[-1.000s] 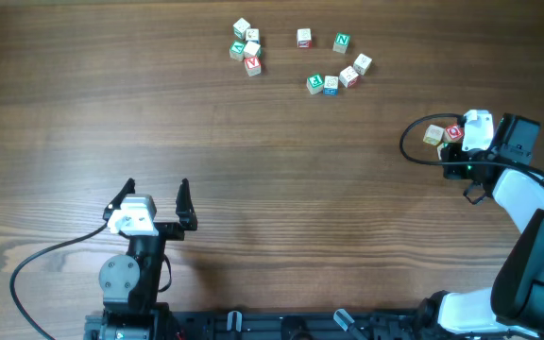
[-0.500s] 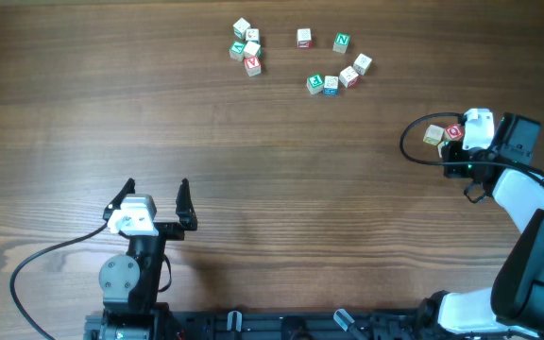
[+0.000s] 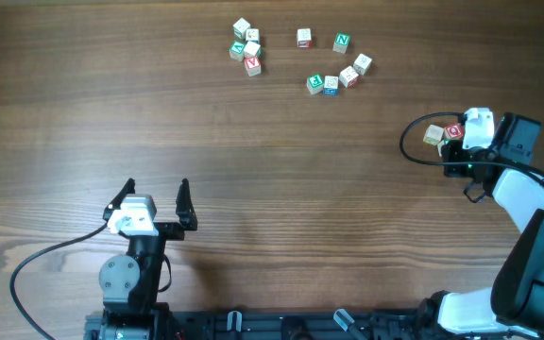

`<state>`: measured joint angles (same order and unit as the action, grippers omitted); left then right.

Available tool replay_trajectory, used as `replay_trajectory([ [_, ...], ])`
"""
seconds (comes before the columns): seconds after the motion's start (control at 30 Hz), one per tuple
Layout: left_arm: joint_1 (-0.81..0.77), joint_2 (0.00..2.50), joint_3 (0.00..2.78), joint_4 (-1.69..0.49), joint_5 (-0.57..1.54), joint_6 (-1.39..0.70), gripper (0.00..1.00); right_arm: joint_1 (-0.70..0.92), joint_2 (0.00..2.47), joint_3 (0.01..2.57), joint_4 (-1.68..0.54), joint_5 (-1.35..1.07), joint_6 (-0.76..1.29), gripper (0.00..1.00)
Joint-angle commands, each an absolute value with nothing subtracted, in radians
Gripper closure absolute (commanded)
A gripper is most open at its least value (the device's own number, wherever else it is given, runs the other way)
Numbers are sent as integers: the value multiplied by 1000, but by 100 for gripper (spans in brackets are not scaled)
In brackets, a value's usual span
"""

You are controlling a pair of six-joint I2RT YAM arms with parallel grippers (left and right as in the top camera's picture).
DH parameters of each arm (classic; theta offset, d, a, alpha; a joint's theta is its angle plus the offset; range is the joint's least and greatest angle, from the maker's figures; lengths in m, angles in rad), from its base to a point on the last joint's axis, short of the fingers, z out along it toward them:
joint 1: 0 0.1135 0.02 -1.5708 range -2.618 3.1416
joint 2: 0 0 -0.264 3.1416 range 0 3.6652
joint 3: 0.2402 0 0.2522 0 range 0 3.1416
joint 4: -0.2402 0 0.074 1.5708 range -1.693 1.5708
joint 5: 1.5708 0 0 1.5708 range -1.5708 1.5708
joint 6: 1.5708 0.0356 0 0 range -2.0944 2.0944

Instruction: Form a circle

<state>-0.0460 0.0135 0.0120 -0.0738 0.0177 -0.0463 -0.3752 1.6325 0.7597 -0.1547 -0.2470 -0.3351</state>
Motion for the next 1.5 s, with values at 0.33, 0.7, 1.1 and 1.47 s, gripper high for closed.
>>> replay_trajectory([
  [0.33, -51, 6, 6, -75, 33, -53, 0, -379, 1646, 751, -148, -271, -337, 61],
  [0.7, -51, 6, 6, -75, 33, -53, 0, -379, 1646, 751, -151, -271, -336, 51],
  [1.1, -51, 6, 6, -75, 33, -53, 0, -379, 1623, 752, -181, -299, -329, 31],
  [1.47, -51, 6, 6, -75, 33, -53, 0, -379, 1362, 751, -268, -425, -74, 21],
])
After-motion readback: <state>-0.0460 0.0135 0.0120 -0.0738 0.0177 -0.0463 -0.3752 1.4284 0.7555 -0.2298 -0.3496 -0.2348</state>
